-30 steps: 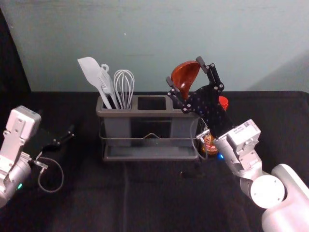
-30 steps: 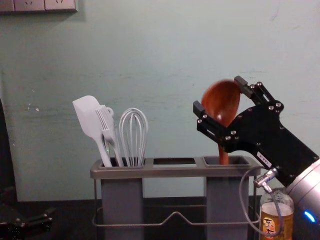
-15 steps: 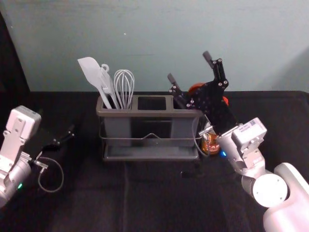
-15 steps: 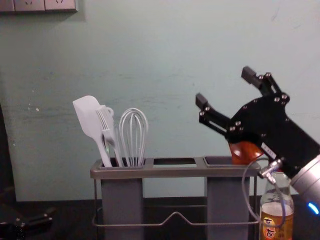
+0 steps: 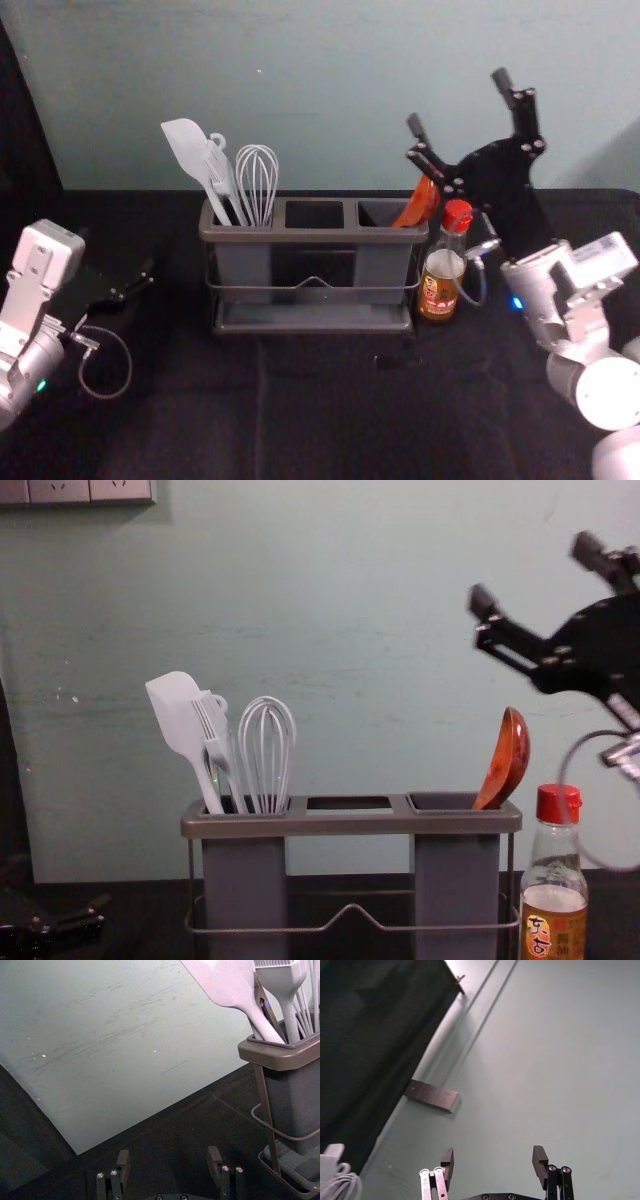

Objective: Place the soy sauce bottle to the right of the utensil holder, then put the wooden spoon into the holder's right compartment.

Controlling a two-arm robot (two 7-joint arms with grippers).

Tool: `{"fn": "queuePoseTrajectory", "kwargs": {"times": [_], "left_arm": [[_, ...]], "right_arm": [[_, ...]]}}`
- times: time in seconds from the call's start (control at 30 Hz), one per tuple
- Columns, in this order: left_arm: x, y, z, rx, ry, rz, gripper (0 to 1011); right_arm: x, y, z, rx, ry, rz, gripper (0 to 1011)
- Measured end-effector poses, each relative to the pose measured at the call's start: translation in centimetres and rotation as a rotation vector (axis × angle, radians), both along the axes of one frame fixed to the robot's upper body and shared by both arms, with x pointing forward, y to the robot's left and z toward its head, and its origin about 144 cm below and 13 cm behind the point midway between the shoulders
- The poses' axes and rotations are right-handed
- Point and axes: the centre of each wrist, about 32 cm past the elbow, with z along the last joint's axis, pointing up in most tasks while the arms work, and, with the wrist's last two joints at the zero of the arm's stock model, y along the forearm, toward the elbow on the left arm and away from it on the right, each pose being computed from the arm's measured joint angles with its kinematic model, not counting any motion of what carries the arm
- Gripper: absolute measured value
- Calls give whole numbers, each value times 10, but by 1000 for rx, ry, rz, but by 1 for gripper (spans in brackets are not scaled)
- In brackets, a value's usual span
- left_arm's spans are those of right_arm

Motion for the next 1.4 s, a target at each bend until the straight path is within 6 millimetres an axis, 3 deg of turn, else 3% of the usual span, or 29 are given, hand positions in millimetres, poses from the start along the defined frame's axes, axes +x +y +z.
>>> {"fn": "queuePoseTrajectory", "kwargs": {"times": [0.33,1.1,1.4], "left_arm": [[0,0,0,0,0,0,1012],[0,0,0,0,0,0,1011],[0,0,0,0,0,0,1012]], "right_arm": [[-17,-36,5,29,-15,-84,1004],[-29,-52,4,27,-20,-104,1004],[-41,-74,1,30,121,-269,1004]]}}
